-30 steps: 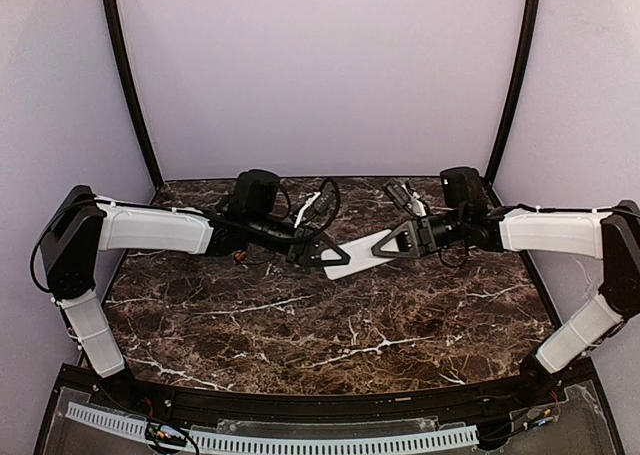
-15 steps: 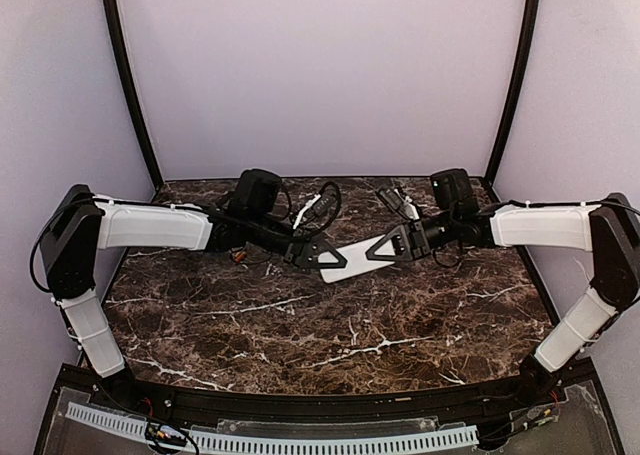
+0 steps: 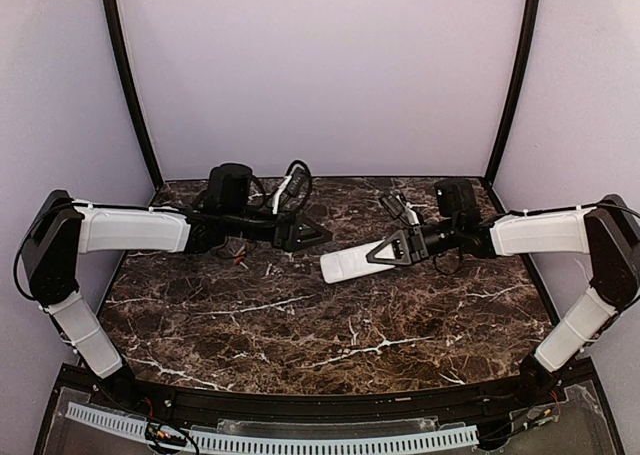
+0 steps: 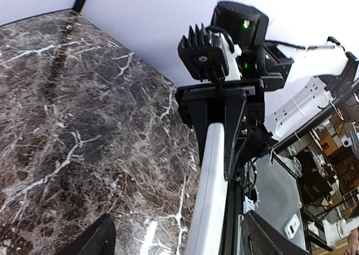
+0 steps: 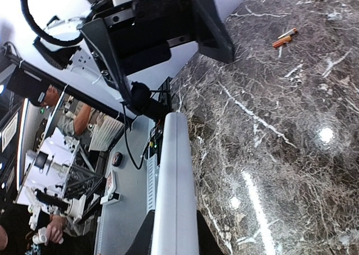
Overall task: Load the batteries into the remote control
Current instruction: Pass from the left arm to the right, then remove the battery cover from the remote control.
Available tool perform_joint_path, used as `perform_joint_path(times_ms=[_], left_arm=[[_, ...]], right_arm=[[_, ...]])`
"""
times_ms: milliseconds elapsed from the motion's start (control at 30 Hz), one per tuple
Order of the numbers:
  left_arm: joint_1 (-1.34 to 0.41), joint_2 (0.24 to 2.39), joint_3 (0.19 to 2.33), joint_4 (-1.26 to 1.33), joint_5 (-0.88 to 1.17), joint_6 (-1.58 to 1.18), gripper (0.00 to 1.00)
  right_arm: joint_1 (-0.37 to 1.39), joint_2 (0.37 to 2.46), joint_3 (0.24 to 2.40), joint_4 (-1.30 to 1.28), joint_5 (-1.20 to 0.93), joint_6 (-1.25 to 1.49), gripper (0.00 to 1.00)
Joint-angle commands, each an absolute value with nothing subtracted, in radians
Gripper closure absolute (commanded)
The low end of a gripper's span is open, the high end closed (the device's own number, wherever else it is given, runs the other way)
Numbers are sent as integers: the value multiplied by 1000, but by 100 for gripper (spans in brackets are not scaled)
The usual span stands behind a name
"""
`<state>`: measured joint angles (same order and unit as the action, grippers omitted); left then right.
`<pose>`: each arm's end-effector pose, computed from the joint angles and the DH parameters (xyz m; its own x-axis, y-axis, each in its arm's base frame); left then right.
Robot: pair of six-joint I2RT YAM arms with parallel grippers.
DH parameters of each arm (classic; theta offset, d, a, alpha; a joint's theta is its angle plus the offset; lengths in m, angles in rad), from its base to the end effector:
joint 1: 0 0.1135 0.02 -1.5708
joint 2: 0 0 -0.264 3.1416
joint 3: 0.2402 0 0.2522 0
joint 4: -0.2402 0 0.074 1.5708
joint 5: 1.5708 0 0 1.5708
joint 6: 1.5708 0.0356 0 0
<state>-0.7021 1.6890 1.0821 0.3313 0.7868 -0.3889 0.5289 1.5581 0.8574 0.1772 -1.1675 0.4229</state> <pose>0.2753 -0.2659 0.2583 -0.5624 0.1251 -0.8173 0.8246 0.1583 -0.5432 0.2587 0.1891 0.2214 -0.7571 -0.2559 -0.6011 -0.6306 0.0460 0.7747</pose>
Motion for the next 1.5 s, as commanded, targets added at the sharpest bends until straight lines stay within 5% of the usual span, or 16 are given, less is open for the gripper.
perform_joint_path(times_ms=[0, 167, 500, 900, 1333, 1400, 1467], left_arm=[[-701, 1610, 983, 492, 651, -449, 25], [-703, 1622, 998, 448, 625, -463, 32], [-733, 1657, 1017, 424, 605, -473, 26], [-762, 1720, 1064, 433, 630, -500, 50], [-738, 1724, 1067, 395, 676, -476, 86], [-734, 1721, 1060, 410, 685, -486, 84], [-733, 1720, 1061, 408, 684, -485, 69]], right_arm=[[514, 1523, 791, 432, -1081, 590, 100], [513, 1526, 747, 549, -1031, 670, 100], [515, 1523, 723, 632, -996, 723, 100], [517, 1531, 722, 653, -1003, 732, 100], [515, 1513, 724, 627, -1021, 709, 100], [515, 1510, 724, 622, -1020, 704, 100], [515, 1509, 724, 621, -1020, 705, 100]])
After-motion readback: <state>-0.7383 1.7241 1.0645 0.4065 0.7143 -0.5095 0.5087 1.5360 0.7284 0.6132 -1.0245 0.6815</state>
